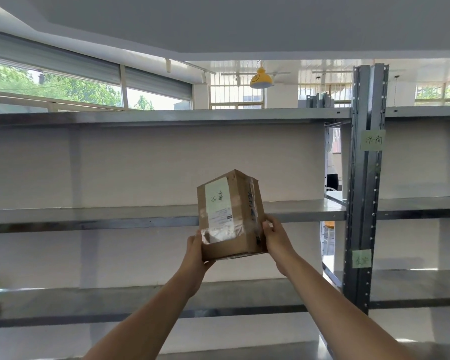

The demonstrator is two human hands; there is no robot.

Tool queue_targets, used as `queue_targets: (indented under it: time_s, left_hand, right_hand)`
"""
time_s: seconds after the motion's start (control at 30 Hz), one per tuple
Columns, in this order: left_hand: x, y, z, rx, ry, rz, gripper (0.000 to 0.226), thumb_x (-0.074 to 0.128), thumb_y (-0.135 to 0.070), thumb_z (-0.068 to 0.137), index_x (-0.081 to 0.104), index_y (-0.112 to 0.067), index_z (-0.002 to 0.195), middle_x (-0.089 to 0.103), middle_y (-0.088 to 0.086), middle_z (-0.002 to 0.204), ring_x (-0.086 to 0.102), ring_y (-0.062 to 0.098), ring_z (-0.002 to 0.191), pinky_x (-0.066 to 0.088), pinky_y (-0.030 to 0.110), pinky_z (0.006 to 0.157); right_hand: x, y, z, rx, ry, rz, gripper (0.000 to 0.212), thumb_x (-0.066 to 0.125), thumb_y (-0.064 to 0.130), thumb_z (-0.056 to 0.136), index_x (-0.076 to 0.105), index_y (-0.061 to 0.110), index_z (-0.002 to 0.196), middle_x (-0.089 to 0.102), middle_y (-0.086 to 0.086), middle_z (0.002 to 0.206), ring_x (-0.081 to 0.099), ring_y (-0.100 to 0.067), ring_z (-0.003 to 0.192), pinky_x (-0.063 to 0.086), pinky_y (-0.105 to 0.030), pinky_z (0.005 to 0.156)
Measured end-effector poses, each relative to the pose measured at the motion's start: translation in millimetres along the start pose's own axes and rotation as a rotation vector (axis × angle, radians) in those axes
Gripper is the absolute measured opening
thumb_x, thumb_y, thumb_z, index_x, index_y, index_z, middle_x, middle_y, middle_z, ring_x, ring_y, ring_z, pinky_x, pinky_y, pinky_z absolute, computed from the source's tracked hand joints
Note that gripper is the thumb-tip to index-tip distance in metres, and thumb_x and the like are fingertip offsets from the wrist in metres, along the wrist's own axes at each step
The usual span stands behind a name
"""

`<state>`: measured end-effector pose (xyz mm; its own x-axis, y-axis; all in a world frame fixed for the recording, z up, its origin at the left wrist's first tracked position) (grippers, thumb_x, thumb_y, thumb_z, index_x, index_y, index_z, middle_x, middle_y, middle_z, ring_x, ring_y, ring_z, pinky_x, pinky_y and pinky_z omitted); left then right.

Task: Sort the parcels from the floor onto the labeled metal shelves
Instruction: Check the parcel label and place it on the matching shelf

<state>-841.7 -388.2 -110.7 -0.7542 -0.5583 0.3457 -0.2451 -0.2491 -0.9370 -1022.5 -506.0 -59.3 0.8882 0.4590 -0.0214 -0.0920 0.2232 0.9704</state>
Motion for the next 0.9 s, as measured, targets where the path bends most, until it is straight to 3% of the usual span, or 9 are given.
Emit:
queue_targets:
  time_s: [0.2,0.4,0.47,0.53,0.6,0.7,0.77,0.83,0.9]
  left_hand:
    - [-2.8,-13.0,-7.7,0.034,0.02,-0.049,0.024,0.03,-0.029,0.111,0.043,-0.011,0.12,0.053,0.015,0.135,0.056,0.029,0.121,0.05,0.042,0.099]
    - [-13.9,-19.6,-10.9,0.061,0.07,-0.048,0.019,0.039,-0.027,0.109,0.046,-0.009,0.112,0.062,0.015,0.13,0.062,0.027,0.113,0.054,0.043,0.095]
    - [-14.9,-22.2,-14.3,0.066,0.087,-0.057,0.019,0.041,-0.027,0.108,0.047,-0.009,0.104,0.065,0.015,0.128,0.063,0.028,0.107,0.055,0.043,0.092]
    - [-14.5,-23.2,-16.9,0.059,0.088,-0.068,0.019,0.043,-0.026,0.108,0.046,-0.011,0.096,0.066,0.016,0.126,0.064,0.028,0.101,0.055,0.042,0.087]
    - [-14.1,-22.9,-18.0,0.058,0.092,-0.079,0.02,0.044,-0.024,0.107,0.047,-0.011,0.093,0.066,0.018,0.125,0.063,0.03,0.098,0.055,0.041,0.083]
    - [-16.1,-23.3,-21.4,0.076,0.107,-0.093,0.019,0.046,-0.024,0.106,0.05,-0.01,0.094,0.067,0.02,0.125,0.063,0.035,0.105,0.052,0.05,0.097]
    - [-17.0,-24.8,-25.4,0.094,0.127,-0.065,0.017,0.048,-0.022,0.106,0.055,-0.007,0.101,0.068,0.021,0.125,0.065,0.035,0.108,0.054,0.049,0.094]
    - [-18.4,-26.2,-26.9,0.109,0.147,-0.043,0.018,0.049,-0.016,0.105,0.058,-0.003,0.112,0.068,0.022,0.127,0.067,0.034,0.106,0.056,0.042,0.085]
    - [-18.3,-28.4,-26.4,0.096,0.188,-0.021,0.022,0.05,-0.007,0.103,0.059,-0.001,0.122,0.067,0.022,0.129,0.067,0.036,0.112,0.055,0.042,0.09]
  right_hand:
    - [8.4,3.4,-3.0,-0.052,-0.036,0.02,0.028,0.033,0.017,0.108,0.037,0.035,0.129,0.06,-0.001,0.103,0.063,-0.013,0.09,0.053,-0.023,0.057]
    - [13.4,-0.3,1.5,0.021,-0.015,-0.009,0.032,0.033,0.019,0.108,0.044,0.033,0.135,0.061,-0.008,0.11,0.06,-0.017,0.08,0.045,-0.017,0.038]
    - [16.5,-0.2,1.0,0.027,-0.013,0.003,0.035,0.032,0.028,0.109,0.046,0.035,0.14,0.061,-0.007,0.121,0.063,-0.022,0.097,0.05,-0.021,0.047]
    - [20.3,1.7,-2.5,0.018,-0.024,0.013,0.037,0.034,0.038,0.107,0.047,0.041,0.142,0.059,-0.003,0.129,0.06,-0.024,0.114,0.056,-0.031,0.072]
    - [21.2,-3.6,0.2,0.028,-0.038,0.016,0.034,0.04,0.055,0.099,0.052,0.057,0.13,0.055,-0.002,0.135,0.055,-0.023,0.122,0.05,-0.044,0.099]
    - [12.4,-15.3,11.0,0.042,-0.09,-0.022,0.028,0.048,0.061,0.092,0.059,0.063,0.118,0.05,-0.002,0.132,0.048,-0.022,0.124,0.039,-0.045,0.111]
    - [11.6,-3.8,-3.7,0.045,-0.111,-0.004,0.028,0.047,0.043,0.101,0.062,0.047,0.124,0.051,-0.003,0.129,0.051,-0.02,0.117,0.044,-0.036,0.104]
    - [7.3,-1.6,-7.6,0.02,-0.13,0.056,0.024,0.045,0.022,0.105,0.055,0.026,0.126,0.056,-0.003,0.12,0.058,-0.013,0.102,0.049,-0.023,0.081]
    - [0.7,-1.6,-12.2,0.03,-0.179,0.084,0.014,0.044,0.014,0.104,0.046,0.017,0.118,0.056,-0.002,0.107,0.056,-0.01,0.087,0.044,-0.023,0.065]
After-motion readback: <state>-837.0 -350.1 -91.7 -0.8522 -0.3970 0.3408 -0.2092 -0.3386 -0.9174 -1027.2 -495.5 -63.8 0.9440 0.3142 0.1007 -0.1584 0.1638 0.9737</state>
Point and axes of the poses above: each hand's wrist, its own z-axis towards the middle knuckle, its own x-axis out of the palm, y = z × x, the point moved 8 cm from there along z, towards the middle knuckle
